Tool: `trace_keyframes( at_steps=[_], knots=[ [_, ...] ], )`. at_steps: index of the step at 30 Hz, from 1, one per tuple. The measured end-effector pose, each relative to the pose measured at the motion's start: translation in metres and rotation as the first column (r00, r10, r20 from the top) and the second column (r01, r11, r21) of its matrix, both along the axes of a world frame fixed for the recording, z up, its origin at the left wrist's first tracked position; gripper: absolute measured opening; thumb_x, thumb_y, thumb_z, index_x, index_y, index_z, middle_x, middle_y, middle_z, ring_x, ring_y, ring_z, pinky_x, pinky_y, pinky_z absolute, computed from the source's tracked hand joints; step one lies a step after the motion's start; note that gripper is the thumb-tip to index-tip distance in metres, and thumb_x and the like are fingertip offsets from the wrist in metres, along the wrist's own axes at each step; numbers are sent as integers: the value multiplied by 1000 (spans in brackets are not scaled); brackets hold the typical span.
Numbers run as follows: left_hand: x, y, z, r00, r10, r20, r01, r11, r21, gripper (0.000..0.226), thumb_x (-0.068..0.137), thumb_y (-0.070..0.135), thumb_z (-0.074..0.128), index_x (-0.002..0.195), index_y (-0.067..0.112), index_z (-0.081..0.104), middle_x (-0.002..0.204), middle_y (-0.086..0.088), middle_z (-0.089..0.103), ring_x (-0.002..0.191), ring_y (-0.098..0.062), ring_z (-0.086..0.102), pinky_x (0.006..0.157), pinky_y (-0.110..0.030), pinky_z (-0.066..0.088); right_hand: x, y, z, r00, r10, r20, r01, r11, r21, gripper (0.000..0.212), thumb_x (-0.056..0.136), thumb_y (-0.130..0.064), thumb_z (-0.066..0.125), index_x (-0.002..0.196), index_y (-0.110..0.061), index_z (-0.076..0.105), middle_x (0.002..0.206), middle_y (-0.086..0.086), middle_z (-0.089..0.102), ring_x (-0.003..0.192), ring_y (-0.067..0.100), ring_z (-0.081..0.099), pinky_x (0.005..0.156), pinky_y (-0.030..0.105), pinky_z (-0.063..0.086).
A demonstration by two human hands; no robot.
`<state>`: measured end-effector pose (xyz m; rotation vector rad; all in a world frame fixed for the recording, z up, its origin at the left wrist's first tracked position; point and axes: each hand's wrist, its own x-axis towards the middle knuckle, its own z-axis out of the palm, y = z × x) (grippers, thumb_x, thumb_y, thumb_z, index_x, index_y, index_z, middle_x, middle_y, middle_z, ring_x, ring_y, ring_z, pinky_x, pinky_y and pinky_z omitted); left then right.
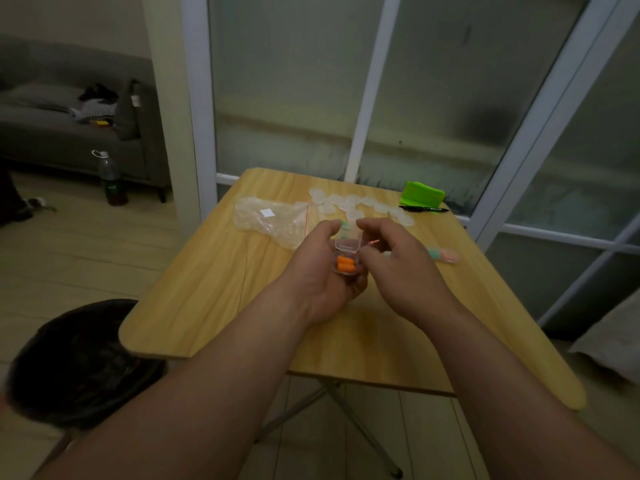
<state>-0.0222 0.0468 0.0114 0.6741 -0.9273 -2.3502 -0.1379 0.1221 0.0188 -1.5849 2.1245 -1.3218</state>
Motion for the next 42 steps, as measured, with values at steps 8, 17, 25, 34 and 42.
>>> trace_keyframes(
  at_steps=[8,17,25,34,42],
  knots=[
    [10,-7,2,1000,17,-15,-16,998,67,74,104,62,38,139,1,60,117,-18,73,89,-24,69,95,-37,48,7,8,0,986,92,-138,-96,995,-27,19,100,-40,70,118,-36,74,120,-19,63,115,-4,56,93,17,46],
    [10,2,8,998,-41,-56,43,998,42,52,106,41,41,133,-1,56,84,-12,63,70,-18,61,69,-31,54,11,12,-4,970,117,-211,-117,993,12,23,94,-35,77,112,-36,62,111,-17,68,108,4,61,88,34,53],
    [8,6,2,998,-57,31,61,989,-131,41,97,-2,44,135,-9,59,118,-21,66,106,-26,65,76,-27,62,-2,17,-6,986,152,-63,-152,988,5,76,96,-25,79,158,-35,37,128,-20,64,103,-14,64,79,4,50],
    [-2,8,-2,999,41,15,-38,983,-177,26,100,-14,43,113,-5,63,112,-31,64,90,-30,71,69,-31,65,-10,17,-15,981,78,-180,-63,995,83,69,92,-37,78,153,-33,47,141,-14,59,114,-5,59,87,5,44],
    [-19,17,-2,996,79,43,-66,964,-258,34,99,-15,42,127,-10,61,104,-28,69,85,-28,74,76,-33,66,-20,24,-19,936,-60,-347,67,998,8,38,91,-43,73,128,-39,65,113,-11,59,105,6,57,87,31,53]
  ],
)
